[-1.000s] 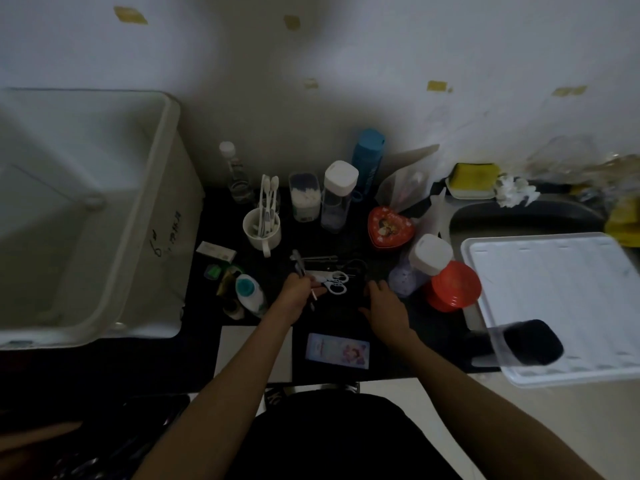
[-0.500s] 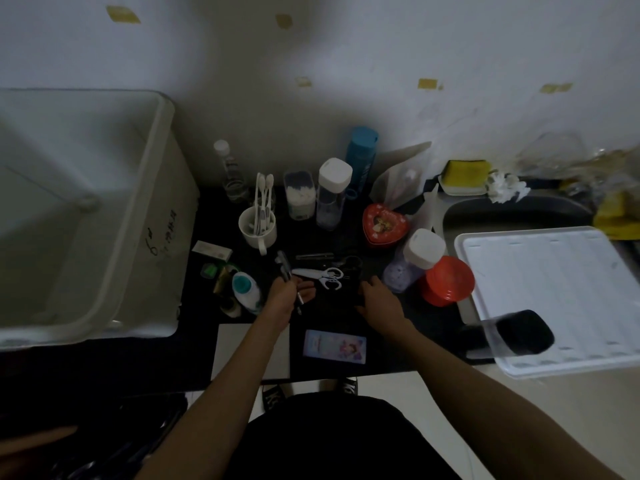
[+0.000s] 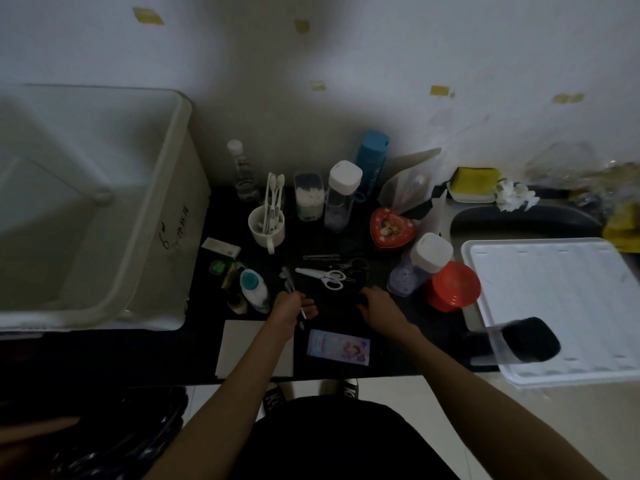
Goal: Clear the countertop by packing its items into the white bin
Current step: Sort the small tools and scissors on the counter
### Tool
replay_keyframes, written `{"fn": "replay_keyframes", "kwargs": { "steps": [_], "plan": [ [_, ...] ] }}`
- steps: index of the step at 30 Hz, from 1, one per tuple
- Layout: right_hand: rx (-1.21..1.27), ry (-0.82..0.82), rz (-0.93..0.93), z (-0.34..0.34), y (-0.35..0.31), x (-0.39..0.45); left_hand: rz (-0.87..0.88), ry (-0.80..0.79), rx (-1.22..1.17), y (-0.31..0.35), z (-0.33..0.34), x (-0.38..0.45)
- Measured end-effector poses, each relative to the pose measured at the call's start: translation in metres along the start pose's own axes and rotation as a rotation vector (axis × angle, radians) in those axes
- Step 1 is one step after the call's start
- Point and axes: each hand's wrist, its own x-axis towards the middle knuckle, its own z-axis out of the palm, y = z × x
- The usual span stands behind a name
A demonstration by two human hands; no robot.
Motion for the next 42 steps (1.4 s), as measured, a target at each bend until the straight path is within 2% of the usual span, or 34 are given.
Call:
{"fn": "replay_keyframes", "kwargs": {
  "steps": [4,10,14,17,22,25,27,29,32,35,38,42],
  "plan": [
    [0.024,-0.022,0.014,0.003,-0.006,-0.003,-0.053,-0.033,-0.042,-0.005,0.005,-0.003],
    [-0.069,-0.084,-0.051,-0.002,-0.014,-0.005,-0.065,-0.089,-0.141,-0.004,0.011,-0.011],
    [-0.007,-0.110,-0.040,-0.016,-0.010,-0.004,-0.052,-0.052,-0.157,-0.002,0.010,-0.017],
    [0.209,-0.105,0.032,-0.031,-0.009,-0.010,0.015,-0.053,-0.125,0.005,0.007,-0.020],
    [0.832,-0.151,0.142,-0.038,-0.029,-0.022,0.161,-0.212,-0.249,0.025,0.025,-0.034],
    [0.999,-0.193,0.133,-0.043,-0.046,-0.029,0.202,-0.280,-0.251,0.034,0.042,-0.042],
    [1.015,-0.199,0.127,-0.044,-0.052,-0.033,0.236,-0.347,-0.239,0.036,0.046,-0.045],
    [0.941,-0.196,0.093,-0.044,-0.057,-0.035,0.294,-0.364,-0.180,0.035,0.047,-0.049],
    [0.674,-0.181,-0.041,-0.042,-0.063,-0.034,0.367,-0.327,-0.091,0.033,0.051,-0.059],
    [0.406,-0.125,-0.138,-0.050,-0.063,-0.032,0.367,-0.230,-0.256,0.042,0.049,-0.059],
    [0.275,-0.081,-0.084,-0.049,-0.041,-0.024,0.356,-0.163,-0.403,0.054,0.034,-0.049],
    [-0.024,-0.070,-0.108,-0.019,-0.009,-0.011,0.284,-0.156,-0.433,0.051,0.016,-0.044]
  ]
}}
